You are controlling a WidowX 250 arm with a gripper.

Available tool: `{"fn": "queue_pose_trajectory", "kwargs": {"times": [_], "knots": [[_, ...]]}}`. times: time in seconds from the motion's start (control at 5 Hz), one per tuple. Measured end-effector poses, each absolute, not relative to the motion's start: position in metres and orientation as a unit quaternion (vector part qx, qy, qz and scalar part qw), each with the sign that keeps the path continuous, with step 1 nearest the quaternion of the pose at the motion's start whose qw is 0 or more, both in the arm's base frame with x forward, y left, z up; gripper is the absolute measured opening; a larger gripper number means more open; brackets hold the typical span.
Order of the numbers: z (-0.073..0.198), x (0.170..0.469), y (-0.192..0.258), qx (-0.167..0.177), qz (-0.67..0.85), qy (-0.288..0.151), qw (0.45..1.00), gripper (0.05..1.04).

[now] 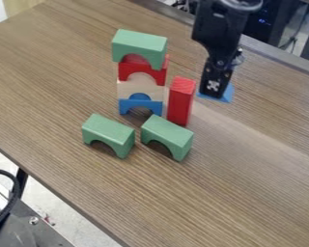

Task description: Put blue triangle on top of the red block

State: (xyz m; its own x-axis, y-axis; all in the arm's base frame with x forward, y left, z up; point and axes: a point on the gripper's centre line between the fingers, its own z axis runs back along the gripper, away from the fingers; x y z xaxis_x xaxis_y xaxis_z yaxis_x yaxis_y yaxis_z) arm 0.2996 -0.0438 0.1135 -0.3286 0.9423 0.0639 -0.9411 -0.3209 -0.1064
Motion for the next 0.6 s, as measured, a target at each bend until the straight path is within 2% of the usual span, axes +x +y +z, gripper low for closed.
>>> {"fn": "queue_pose_trajectory", "kwargs": {"times": [0.6], "knots": [[0.106, 0.307, -0.023, 0.009, 0.816, -0.064, 0.575, 0.532]]}}
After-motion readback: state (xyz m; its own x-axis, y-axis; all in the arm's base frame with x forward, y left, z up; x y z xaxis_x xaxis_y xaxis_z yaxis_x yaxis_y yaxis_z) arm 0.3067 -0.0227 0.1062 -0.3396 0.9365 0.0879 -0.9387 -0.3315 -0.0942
